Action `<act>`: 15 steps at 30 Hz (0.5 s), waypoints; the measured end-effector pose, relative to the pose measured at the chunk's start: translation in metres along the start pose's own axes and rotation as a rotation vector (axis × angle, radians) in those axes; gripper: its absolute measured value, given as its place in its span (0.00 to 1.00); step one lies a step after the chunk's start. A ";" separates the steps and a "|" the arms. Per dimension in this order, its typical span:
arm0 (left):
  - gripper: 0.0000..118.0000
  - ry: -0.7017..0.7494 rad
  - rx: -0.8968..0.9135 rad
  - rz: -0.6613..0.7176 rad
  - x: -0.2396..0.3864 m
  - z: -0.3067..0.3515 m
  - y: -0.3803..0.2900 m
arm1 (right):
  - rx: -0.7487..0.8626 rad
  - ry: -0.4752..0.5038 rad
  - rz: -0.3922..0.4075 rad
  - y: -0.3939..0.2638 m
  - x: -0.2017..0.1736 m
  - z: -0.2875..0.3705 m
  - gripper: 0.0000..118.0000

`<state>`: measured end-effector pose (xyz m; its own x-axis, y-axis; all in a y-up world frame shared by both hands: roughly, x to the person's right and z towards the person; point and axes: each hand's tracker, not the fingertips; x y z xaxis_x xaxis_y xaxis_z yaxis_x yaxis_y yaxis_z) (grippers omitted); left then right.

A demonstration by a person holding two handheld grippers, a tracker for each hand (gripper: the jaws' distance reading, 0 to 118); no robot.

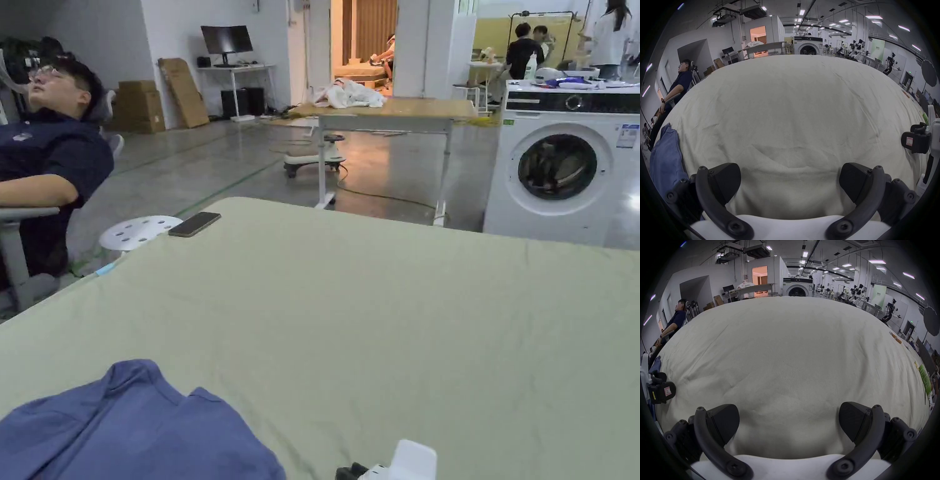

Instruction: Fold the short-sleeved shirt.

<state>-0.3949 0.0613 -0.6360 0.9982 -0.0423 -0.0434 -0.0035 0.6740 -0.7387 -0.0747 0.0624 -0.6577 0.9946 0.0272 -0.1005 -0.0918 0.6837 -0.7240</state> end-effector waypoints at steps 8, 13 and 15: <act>1.00 0.020 0.003 -0.004 0.005 -0.004 -0.002 | -0.021 0.004 -0.006 0.001 0.000 0.003 1.00; 1.00 -0.008 0.031 0.025 -0.003 0.005 -0.001 | -0.026 -0.020 0.014 0.006 -0.002 0.007 1.00; 0.99 -0.027 0.130 0.070 -0.010 0.038 -0.006 | -0.016 -0.022 0.017 0.004 -0.001 0.009 1.00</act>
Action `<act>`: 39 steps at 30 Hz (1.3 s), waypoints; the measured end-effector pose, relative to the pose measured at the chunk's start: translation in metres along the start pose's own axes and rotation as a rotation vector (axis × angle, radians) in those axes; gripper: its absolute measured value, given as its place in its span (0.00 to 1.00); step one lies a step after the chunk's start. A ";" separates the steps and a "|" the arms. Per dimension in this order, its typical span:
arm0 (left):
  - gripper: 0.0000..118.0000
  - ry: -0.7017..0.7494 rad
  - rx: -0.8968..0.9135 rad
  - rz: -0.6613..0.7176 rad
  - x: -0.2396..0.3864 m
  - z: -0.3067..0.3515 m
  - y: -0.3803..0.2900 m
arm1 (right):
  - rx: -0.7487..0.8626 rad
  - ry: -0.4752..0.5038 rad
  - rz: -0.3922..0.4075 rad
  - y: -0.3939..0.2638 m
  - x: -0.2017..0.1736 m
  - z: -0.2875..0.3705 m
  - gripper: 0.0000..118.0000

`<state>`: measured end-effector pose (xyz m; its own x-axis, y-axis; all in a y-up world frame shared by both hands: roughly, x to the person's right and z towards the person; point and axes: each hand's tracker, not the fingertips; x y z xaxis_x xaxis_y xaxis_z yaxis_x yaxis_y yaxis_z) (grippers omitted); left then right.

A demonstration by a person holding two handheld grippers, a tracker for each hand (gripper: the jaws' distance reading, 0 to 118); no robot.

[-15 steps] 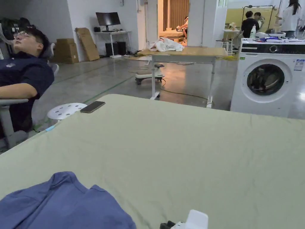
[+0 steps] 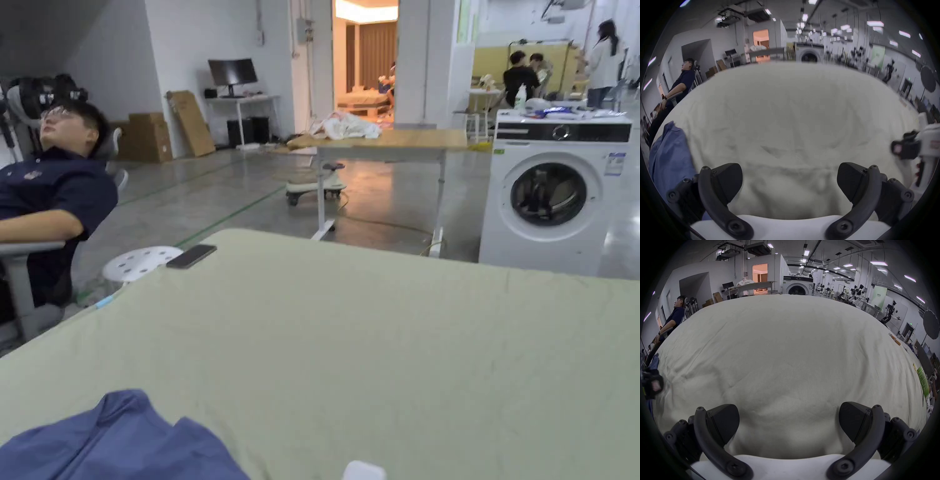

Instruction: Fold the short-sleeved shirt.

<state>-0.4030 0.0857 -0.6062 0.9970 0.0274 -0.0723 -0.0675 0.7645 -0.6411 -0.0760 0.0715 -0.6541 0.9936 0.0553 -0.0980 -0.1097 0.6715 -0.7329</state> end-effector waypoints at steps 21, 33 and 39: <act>1.00 0.022 0.505 0.124 -0.042 0.225 -0.023 | 0.238 -0.180 0.123 -0.050 -0.056 0.056 0.87; 1.00 0.034 0.600 0.077 -0.036 0.258 -0.019 | 0.323 0.454 -0.362 -0.032 0.009 0.131 0.92; 1.00 0.072 0.722 0.044 -0.023 0.295 -0.008 | 0.703 0.373 -0.244 -0.047 0.022 0.271 1.00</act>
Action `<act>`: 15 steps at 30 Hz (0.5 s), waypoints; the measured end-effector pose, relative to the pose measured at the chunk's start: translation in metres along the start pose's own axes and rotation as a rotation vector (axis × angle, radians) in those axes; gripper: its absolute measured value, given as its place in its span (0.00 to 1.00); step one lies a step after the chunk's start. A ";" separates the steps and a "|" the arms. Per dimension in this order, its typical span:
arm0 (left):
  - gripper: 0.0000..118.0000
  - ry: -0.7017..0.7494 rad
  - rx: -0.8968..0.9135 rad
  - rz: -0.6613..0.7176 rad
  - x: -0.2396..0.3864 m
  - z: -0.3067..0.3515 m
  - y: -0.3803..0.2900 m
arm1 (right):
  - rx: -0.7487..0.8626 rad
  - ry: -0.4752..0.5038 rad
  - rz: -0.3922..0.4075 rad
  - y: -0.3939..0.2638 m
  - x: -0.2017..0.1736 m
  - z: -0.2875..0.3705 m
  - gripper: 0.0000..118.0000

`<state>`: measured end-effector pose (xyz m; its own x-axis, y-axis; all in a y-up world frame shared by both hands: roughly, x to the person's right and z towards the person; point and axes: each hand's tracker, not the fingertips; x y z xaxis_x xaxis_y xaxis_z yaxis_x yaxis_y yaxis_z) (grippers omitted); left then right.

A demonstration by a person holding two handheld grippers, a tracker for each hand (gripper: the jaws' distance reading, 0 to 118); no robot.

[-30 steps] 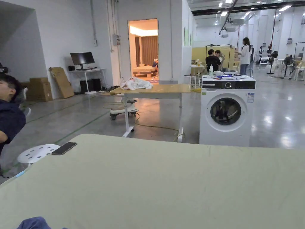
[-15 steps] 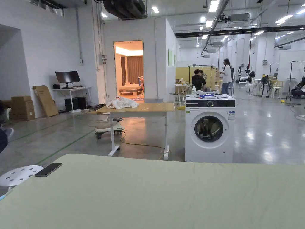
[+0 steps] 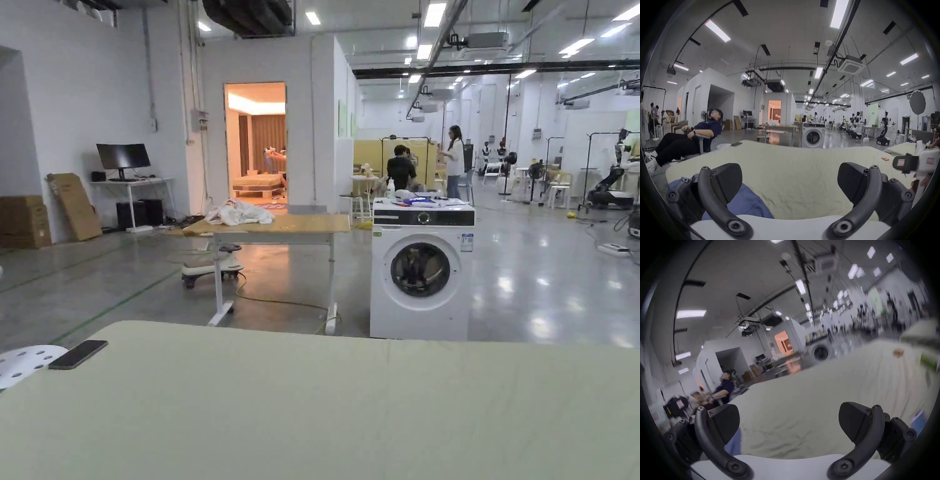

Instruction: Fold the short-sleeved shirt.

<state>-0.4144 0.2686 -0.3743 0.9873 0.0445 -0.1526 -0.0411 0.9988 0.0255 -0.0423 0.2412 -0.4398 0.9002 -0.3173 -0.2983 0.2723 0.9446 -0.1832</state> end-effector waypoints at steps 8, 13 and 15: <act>0.45 0.044 0.090 -0.161 0.021 0.013 0.013 | 0.132 -0.198 0.407 0.015 -0.043 0.026 0.69; 0.00 -0.026 0.114 -0.094 0.016 0.020 0.015 | 0.078 -0.156 0.404 0.011 -0.042 0.025 0.00; 0.00 0.005 0.125 -0.125 0.017 0.021 0.015 | 0.071 -0.155 0.399 0.010 -0.041 0.024 0.00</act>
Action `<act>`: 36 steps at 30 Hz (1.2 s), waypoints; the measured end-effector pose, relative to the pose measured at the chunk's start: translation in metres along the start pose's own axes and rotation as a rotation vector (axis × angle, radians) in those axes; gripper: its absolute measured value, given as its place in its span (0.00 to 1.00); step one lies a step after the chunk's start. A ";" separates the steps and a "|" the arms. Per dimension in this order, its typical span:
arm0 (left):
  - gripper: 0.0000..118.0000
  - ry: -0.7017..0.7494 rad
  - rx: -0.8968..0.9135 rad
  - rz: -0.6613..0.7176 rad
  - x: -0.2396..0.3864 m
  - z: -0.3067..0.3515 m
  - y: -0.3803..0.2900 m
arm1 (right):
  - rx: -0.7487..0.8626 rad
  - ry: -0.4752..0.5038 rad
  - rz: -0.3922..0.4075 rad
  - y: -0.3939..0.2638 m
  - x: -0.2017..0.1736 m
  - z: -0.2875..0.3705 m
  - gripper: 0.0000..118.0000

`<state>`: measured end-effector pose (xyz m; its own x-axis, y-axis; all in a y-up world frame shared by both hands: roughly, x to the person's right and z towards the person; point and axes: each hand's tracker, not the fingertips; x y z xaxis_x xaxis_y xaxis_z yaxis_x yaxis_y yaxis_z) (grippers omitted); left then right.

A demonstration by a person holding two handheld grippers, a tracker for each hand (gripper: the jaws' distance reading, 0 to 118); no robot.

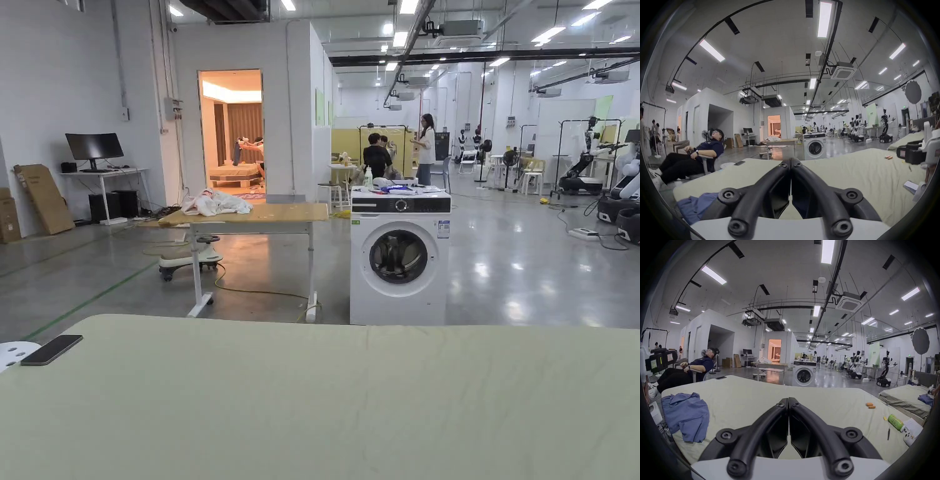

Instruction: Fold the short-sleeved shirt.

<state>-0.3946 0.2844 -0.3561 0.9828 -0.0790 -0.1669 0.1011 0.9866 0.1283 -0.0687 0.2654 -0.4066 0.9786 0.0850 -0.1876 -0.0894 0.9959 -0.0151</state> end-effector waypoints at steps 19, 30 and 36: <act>0.00 -0.023 -0.040 0.044 -0.010 -0.006 0.003 | 0.012 -0.043 -0.023 0.004 0.010 0.004 0.00; 0.00 -0.067 -0.045 -0.902 0.011 -0.016 -0.026 | -0.087 -0.158 0.861 -0.008 -0.023 -0.007 0.00; 0.00 -0.224 -0.059 -1.536 -0.001 -0.013 -0.092 | -0.102 -0.038 1.545 -0.066 -0.029 -0.001 0.00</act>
<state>-0.4066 0.1955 -0.3808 -0.0525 -0.9975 0.0478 0.9966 -0.0554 -0.0610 -0.0914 0.1974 -0.4010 -0.0714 0.9957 -0.0593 -0.9930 -0.0654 0.0981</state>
